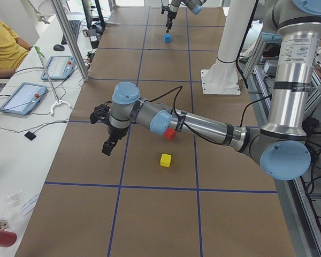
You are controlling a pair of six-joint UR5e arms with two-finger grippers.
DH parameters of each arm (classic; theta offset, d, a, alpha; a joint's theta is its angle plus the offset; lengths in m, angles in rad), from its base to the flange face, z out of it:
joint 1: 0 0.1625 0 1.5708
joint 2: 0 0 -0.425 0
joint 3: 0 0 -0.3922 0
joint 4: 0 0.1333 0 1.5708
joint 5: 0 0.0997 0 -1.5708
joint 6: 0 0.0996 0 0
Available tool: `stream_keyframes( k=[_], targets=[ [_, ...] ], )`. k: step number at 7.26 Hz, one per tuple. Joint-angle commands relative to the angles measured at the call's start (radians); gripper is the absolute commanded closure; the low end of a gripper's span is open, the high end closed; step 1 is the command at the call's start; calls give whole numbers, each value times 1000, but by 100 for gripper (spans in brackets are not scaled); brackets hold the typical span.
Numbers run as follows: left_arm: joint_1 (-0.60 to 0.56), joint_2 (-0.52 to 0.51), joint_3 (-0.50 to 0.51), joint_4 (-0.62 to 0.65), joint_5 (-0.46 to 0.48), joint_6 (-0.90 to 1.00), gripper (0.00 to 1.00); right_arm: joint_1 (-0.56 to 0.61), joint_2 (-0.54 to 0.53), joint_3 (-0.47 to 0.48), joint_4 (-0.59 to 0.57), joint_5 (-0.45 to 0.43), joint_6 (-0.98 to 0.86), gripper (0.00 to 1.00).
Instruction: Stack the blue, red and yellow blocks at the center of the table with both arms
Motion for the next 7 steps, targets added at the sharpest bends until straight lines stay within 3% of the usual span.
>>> stream_keyframes(
  k=[1, 2, 3, 4, 5, 7],
  targets=[
    [0, 0, 0, -1, 0, 0, 0, -34, 28, -35, 16, -11, 2, 1],
    [0, 0, 1, -1, 0, 0, 0, -45, 39, -64, 16, -14, -3, 4],
    [0, 0, 1, -1, 0, 0, 0, -52, 39, -67, 16, -17, -4, 28],
    [0, 0, 1, -1, 1, 0, 0, -54, 39, -73, 15, -15, -12, 81],
    [0, 0, 0, -1, 0, 0, 0, -52, 33, -70, 15, -15, -16, 100],
    [0, 1, 1, -1, 0, 0, 0, -11, 80, -21, -46, 49, -27, 100]
  ],
)
